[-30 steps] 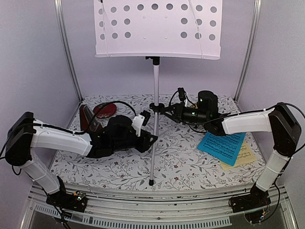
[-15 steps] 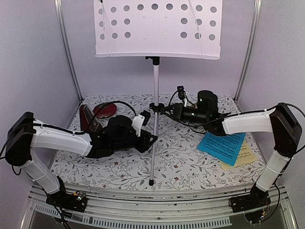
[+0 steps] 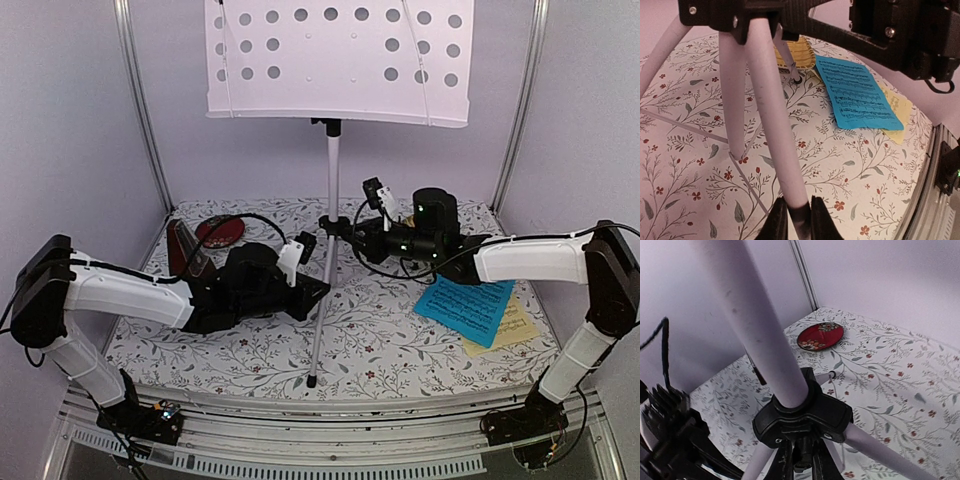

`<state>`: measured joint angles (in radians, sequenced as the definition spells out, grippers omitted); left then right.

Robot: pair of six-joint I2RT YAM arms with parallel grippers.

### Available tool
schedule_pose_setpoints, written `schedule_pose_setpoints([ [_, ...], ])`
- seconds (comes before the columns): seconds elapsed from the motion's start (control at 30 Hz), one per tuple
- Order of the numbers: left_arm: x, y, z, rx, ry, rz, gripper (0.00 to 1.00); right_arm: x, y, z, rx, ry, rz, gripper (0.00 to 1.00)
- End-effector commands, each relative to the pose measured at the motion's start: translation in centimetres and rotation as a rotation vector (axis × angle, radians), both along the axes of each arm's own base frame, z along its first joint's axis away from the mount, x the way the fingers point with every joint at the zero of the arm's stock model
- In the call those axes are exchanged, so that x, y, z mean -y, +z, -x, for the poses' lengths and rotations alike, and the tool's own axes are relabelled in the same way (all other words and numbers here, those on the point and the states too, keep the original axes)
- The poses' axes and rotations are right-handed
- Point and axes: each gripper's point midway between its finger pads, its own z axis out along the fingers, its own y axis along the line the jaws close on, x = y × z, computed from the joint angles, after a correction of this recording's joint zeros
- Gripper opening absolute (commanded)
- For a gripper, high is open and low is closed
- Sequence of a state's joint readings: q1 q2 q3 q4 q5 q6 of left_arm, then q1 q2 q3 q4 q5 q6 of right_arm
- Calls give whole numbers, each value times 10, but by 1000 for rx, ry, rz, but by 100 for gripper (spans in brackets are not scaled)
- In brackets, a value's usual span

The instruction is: Pack up the instrument practice props

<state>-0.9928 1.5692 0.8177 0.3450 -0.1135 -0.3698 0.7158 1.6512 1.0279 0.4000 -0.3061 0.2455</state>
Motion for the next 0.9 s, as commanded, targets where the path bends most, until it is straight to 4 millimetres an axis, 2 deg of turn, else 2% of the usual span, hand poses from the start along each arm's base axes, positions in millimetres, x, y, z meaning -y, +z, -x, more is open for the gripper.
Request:
schedule_pose_setpoints([
  [0.0,-18,-11,-8,25,58,-59,3,27,3,-18,297,-90,307,2],
  [0.3,-20,-12,-6,21,59,-52,0,49,2,-53,694,-300,830,2],
  [0.43,-22,-15,-5,17,61,-57,0,57,11,-64,879,-364,1057,2],
  [0.6,-23,-15,-4,15,58,-53,0,57,45,-56,989,-388,1026,7],
  [0.63,-23,-15,-4,15,57,-51,0,56,51,-53,992,-384,997,12],
  [0.67,-22,-14,-3,17,55,-48,0,53,57,-48,982,-377,944,22],
  [0.8,-20,-14,-4,17,53,-43,0,48,70,-21,900,-310,674,68],
  [0.87,-18,-13,-4,14,47,-40,0,48,69,-9,788,-267,525,77],
])
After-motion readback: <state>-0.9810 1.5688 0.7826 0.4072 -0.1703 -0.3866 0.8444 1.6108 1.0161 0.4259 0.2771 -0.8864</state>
